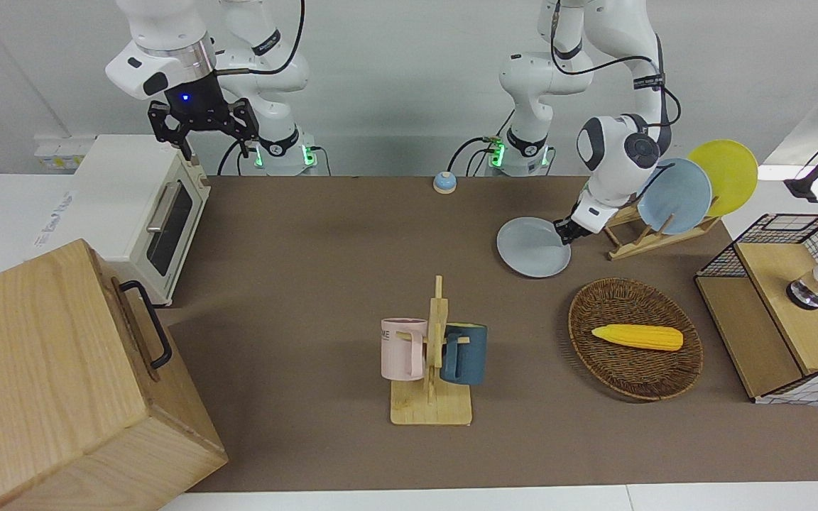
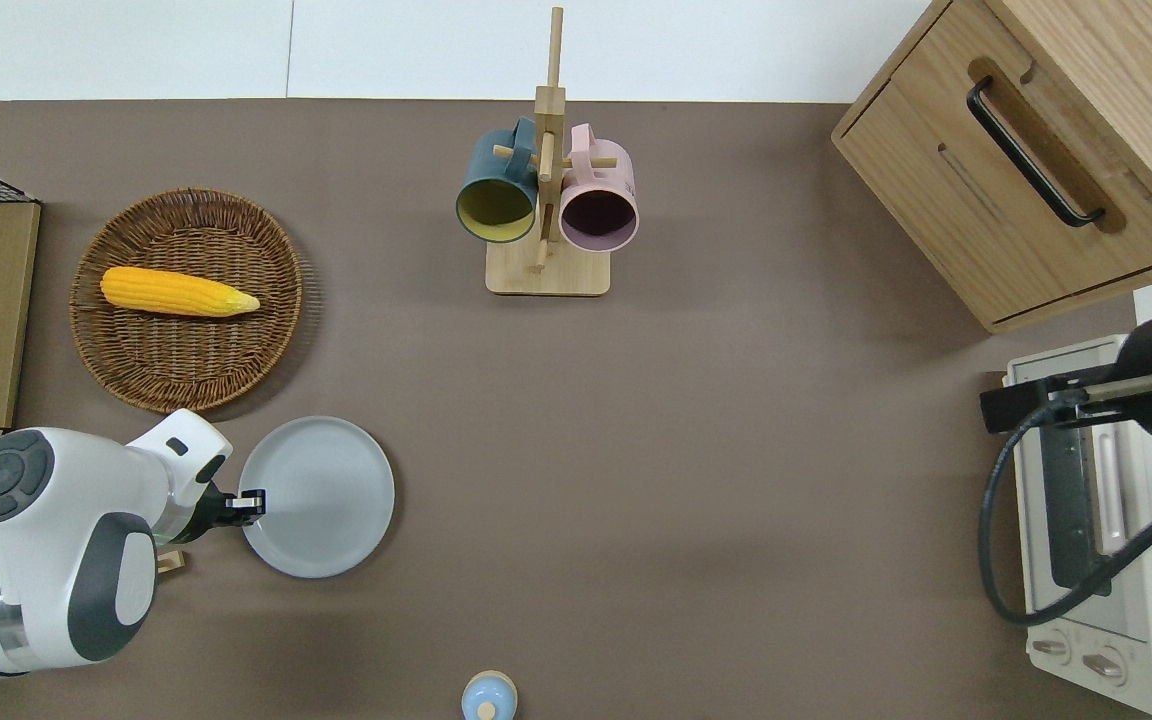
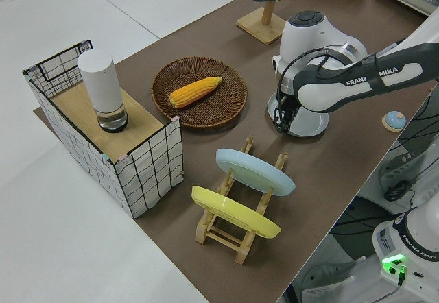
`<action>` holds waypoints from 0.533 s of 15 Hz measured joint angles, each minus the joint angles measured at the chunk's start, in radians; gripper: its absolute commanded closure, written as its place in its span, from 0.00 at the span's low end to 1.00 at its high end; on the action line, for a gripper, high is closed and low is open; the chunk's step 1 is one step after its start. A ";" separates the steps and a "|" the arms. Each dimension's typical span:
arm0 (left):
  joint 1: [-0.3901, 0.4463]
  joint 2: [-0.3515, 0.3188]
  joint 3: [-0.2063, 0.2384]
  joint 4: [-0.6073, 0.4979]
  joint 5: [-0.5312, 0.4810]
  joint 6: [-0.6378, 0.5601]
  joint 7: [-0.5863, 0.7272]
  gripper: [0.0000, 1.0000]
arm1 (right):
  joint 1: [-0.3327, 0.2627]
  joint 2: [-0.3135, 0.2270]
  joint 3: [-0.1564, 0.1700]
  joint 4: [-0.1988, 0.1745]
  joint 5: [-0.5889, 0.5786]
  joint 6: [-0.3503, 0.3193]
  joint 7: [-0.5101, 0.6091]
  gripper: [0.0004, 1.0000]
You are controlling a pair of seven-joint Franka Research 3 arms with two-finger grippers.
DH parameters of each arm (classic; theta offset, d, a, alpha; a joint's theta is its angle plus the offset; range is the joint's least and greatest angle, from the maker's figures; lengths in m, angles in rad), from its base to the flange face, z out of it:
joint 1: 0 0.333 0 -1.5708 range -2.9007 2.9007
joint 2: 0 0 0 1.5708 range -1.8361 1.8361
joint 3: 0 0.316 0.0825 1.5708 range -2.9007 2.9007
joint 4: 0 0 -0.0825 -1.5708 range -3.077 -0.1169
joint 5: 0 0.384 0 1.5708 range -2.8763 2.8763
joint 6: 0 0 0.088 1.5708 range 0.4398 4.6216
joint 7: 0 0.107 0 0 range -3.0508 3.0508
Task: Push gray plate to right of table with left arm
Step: 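Push the gray plate with the left gripper away from the basket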
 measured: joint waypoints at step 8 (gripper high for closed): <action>-0.052 0.003 -0.050 0.003 -0.043 0.002 -0.082 1.00 | 0.000 0.000 0.000 0.000 0.000 0.000 0.000 0.00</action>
